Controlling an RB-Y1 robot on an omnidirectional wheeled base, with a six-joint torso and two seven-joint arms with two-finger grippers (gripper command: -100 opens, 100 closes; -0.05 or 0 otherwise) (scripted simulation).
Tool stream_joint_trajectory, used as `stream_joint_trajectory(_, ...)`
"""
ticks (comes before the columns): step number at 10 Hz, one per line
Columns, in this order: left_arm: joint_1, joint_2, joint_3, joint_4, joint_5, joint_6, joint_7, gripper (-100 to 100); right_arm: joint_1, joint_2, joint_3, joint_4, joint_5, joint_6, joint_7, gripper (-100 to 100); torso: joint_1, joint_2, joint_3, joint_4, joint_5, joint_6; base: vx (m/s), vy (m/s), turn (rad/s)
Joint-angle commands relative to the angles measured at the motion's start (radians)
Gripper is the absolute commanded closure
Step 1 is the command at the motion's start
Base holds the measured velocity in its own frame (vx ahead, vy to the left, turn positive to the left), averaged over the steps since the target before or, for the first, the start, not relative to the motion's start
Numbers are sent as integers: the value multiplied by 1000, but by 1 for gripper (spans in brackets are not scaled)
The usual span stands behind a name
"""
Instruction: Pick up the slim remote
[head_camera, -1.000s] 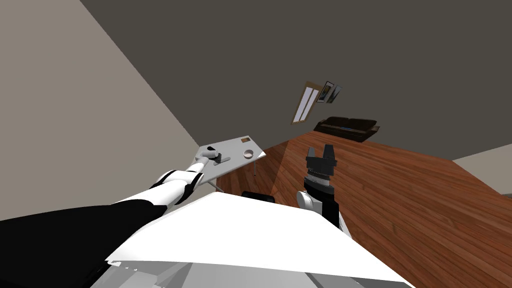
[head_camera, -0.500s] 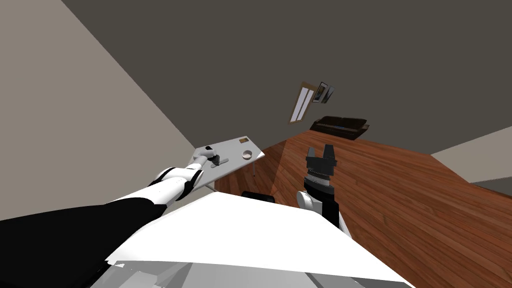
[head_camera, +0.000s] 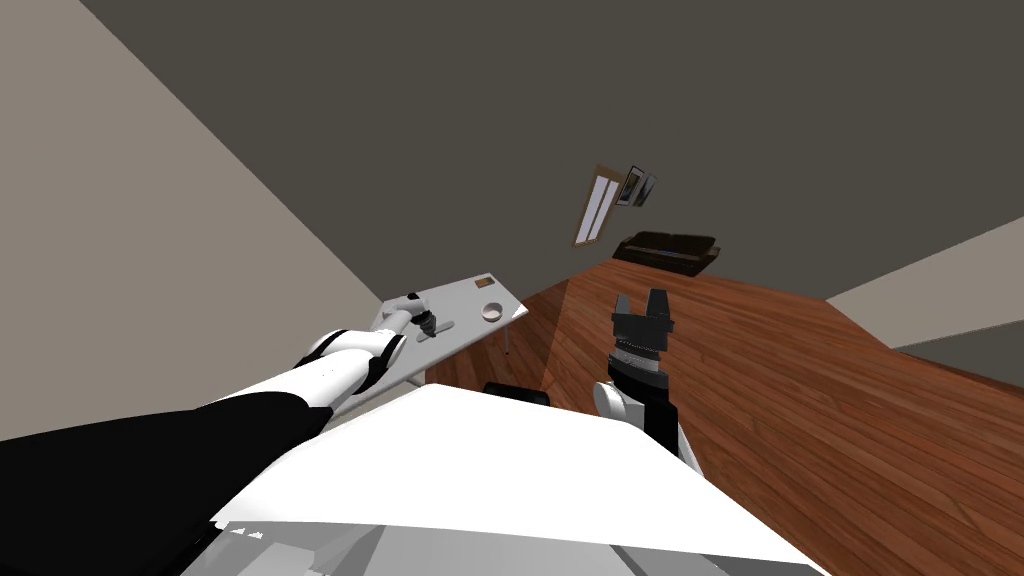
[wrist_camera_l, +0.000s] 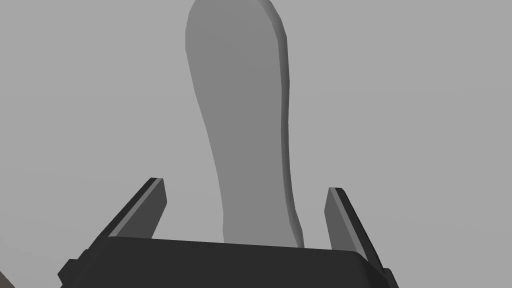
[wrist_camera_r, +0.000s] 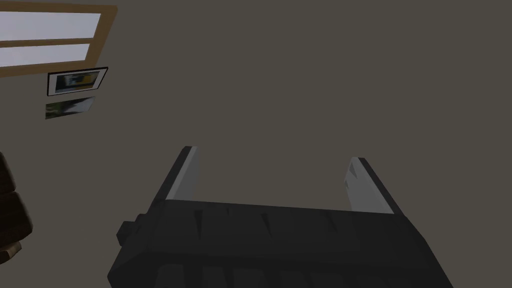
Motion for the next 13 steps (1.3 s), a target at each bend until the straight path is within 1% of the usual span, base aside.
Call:
stream_joint_trajectory(1,-25,14,4,50,15,43,0,-100,0,0,0,0,0,0,0,0,0,0,0,0,0,0,31,34,-100)
stream_joint_trajectory(2,-25,14,4,55,15,43,0,-100,0,0,0,0,0,0,0,0,0,0,0,0,0,0,23,31,-51)
stream_joint_trajectory(4,-52,31,11,121,36,102,9,-100,0,0,0,0,0,0,0,0,0,0,0,0,0,0,34,52,-101)
stream_joint_trajectory(5,-52,31,11,121,36,102,9,-100,0,0,0,0,0,0,0,0,1,-1,0,0,0,0,32,48,-45)
stream_joint_trajectory(6,-62,37,14,148,44,126,12,-100,0,0,0,0,0,0,0,0,1,0,0,0,0,0,27,29,-54)
stream_joint_trajectory(8,-62,37,14,148,44,126,12,-100,0,0,0,0,0,0,0,0,-1,1,0,0,0,0,10,16,-13)
stream_joint_trajectory(10,-75,46,18,189,56,161,17,-100,0,0,0,0,0,0,0,0,-1,1,1,0,0,0,22,32,-69)
stream_joint_trajectory(11,-75,46,18,189,56,161,17,-100,0,0,0,0,0,0,0,0,0,1,0,0,0,0,19,40,-19)
stream_joint_trajectory(12,-79,48,21,213,63,179,19,-100,0,0,0,0,0,0,0,0,0,1,0,0,0,0,30,44,-35)
stream_joint_trajectory(13,-79,48,21,213,63,179,19,-100,0,0,0,0,0,0,0,0,0,0,0,0,0,0,28,40,-35)
